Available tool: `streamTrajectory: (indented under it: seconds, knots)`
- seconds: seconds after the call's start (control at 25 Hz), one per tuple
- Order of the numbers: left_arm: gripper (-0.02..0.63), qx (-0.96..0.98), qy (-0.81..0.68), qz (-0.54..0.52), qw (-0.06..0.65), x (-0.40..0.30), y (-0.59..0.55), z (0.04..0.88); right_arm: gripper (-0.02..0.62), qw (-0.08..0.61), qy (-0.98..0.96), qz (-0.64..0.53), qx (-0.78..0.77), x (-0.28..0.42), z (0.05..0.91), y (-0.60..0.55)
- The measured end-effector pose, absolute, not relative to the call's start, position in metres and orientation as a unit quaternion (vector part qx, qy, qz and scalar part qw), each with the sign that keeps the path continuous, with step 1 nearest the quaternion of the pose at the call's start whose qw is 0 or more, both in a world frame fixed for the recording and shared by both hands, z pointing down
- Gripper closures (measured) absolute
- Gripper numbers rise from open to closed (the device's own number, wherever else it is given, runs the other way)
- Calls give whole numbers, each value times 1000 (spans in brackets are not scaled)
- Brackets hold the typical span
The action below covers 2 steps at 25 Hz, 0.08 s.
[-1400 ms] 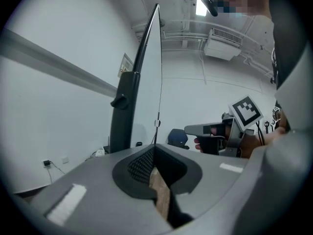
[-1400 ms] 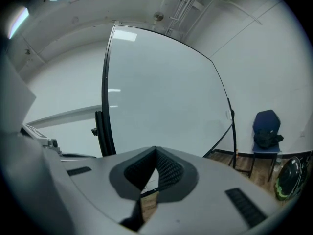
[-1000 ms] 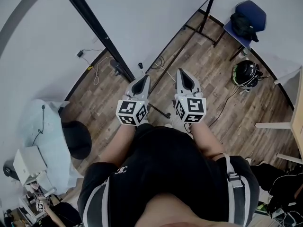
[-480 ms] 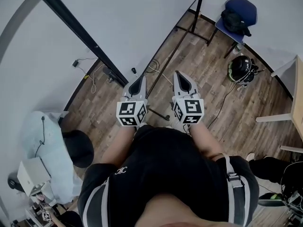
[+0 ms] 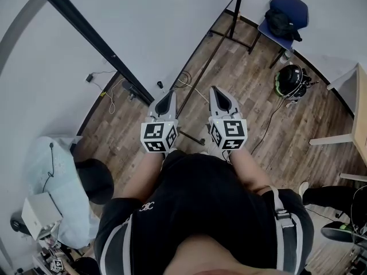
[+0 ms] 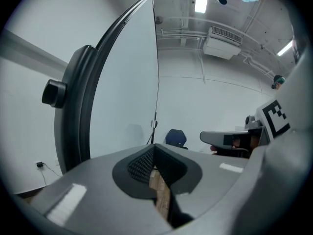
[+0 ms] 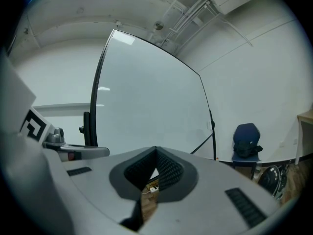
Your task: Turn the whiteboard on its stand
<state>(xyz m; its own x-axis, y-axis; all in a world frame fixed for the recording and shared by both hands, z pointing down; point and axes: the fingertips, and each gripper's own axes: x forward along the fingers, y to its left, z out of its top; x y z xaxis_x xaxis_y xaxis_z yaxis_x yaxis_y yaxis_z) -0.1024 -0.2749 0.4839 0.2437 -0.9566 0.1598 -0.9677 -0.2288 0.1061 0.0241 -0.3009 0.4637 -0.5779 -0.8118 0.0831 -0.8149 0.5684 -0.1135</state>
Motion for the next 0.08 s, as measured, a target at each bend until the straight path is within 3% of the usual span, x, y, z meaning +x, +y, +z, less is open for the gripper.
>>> streamTrajectory:
  seconds: [0.08]
  knots:
    - [597, 784, -613, 32, 92, -101, -275, 484, 591, 11, -885, 70, 459, 25, 463, -301]
